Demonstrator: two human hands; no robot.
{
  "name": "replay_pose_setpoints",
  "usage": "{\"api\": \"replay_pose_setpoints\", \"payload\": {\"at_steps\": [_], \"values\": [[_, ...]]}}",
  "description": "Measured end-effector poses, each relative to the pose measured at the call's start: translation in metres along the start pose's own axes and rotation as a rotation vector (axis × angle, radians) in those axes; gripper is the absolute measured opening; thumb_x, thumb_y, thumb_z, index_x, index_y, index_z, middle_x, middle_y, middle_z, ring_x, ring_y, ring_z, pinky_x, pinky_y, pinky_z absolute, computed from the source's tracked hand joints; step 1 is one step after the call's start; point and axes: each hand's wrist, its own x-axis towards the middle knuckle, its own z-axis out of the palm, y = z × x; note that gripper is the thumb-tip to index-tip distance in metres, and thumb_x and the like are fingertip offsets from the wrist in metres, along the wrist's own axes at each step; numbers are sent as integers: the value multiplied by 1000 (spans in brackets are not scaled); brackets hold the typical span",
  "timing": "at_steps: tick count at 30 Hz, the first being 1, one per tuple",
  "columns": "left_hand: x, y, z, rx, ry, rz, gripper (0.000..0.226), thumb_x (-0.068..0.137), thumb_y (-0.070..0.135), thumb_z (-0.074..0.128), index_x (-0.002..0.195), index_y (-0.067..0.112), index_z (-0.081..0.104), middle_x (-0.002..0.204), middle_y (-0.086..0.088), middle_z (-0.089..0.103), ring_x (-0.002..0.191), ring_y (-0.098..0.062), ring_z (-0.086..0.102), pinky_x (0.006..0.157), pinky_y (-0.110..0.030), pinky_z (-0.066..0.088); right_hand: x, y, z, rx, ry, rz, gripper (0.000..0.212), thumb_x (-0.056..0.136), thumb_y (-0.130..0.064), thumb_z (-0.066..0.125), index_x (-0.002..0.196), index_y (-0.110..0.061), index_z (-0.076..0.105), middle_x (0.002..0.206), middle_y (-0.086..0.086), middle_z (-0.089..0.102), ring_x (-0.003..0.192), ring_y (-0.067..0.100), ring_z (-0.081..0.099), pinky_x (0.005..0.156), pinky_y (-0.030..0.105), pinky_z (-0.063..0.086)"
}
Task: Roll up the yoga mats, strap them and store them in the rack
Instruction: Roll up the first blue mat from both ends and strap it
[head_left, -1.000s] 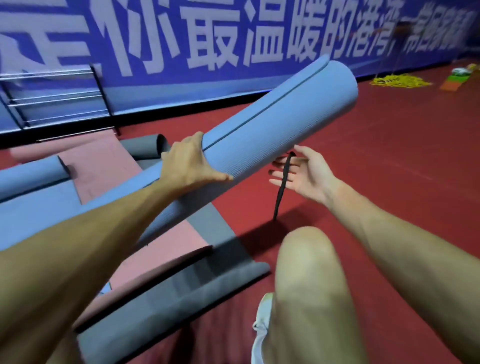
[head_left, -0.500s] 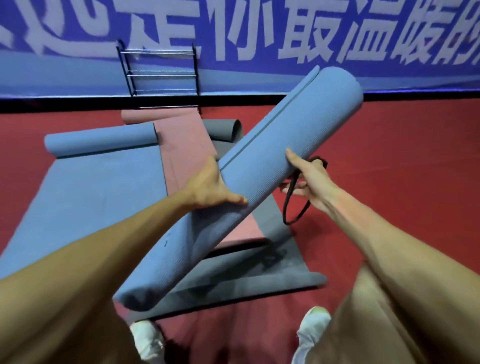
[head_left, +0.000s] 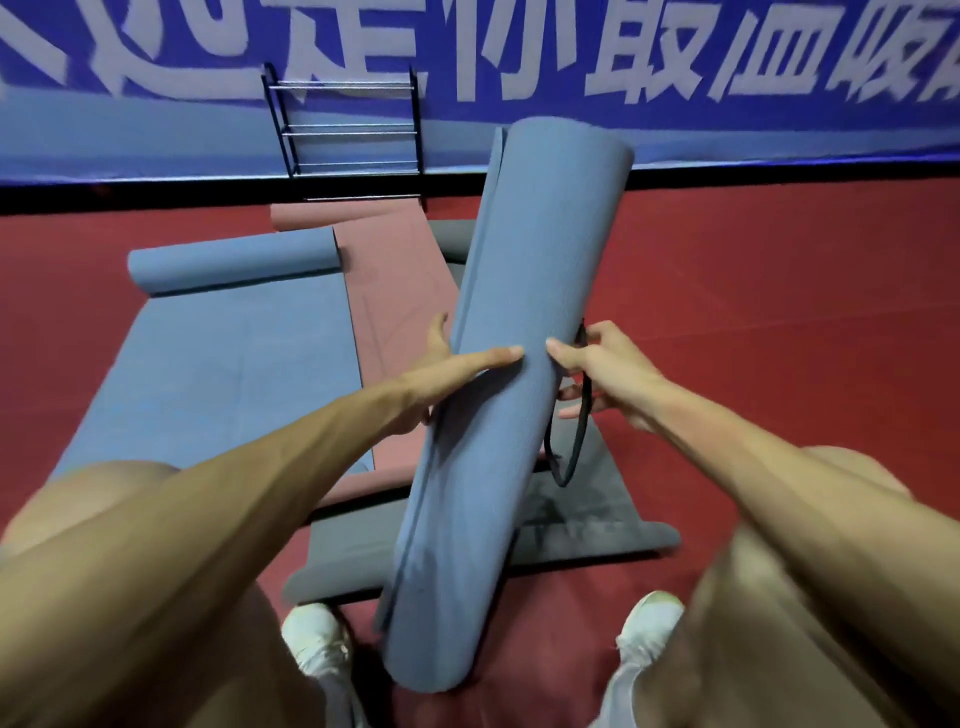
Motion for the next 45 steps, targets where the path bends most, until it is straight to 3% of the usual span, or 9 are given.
{"api": "replay_pose_setpoints", "payload": {"at_steps": [3,8,10,13,18,22,27,38,45], "values": [[-8,0,-7,139,-90,-36,120,40,84,61,143,43,15,129,-1,50,110,-32,55,97,-57,42,-8,5,-1,-84,-80,46,41,83,-22,75,109,-9,46,91,6,62,68,25,67,73,51,59],[-6,4,-14,69,-93,89,73,67,68,66,125,25,56,118,11,64,98,0,60,86,-23,47,-8,12,6,-139,-199,59,40,76,-17,82,98,-8,49,90,10,69,73,23,70,82,48,58],[-2,6,-15,11,15,140,84,63,62,72,131,21,44,117,11,60,97,-2,59,74,-21,46,-6,11,9,-81,-246,89,31,81,-10,76,95,-9,48,87,11,66,70,24,68,83,48,57],[0,11,-20,7,47,226,100,61,56,75,140,29,20,122,14,51,106,-3,54,85,-22,44,-4,10,11,-91,-279,127,26,85,-10,71,99,-10,50,89,13,66,75,28,68,86,50,56],[-2,23,-33,-137,211,344,27,72,35,80,90,25,63,84,19,68,74,5,66,59,-7,47,-2,5,15,6,-305,142,12,92,-10,48,96,-6,58,91,22,68,93,37,69,88,50,55],[-1,19,-46,-140,279,391,78,59,45,83,122,27,41,105,23,59,92,9,60,79,-13,49,-1,4,23,46,-273,144,22,95,-10,45,95,-1,65,88,18,70,75,27,70,76,39,60],[5,20,-56,-100,275,374,86,59,43,84,129,23,39,110,17,59,93,7,61,77,-12,51,13,0,27,73,-209,152,24,98,-3,44,106,10,62,83,16,67,58,17,67,52,23,56],[6,25,-74,-109,312,425,48,62,22,89,95,25,53,95,13,64,75,8,64,63,-11,51,14,-50,18,434,-120,-188,38,88,8,58,123,-6,60,103,14,68,74,17,73,59,19,55],[5,28,-70,-73,205,499,97,48,37,89,131,31,40,114,16,59,95,8,61,81,-19,53,12,-82,11,-142,115,-520,44,78,-40,76,117,-25,63,121,-6,63,106,17,65,91,44,54]]}}
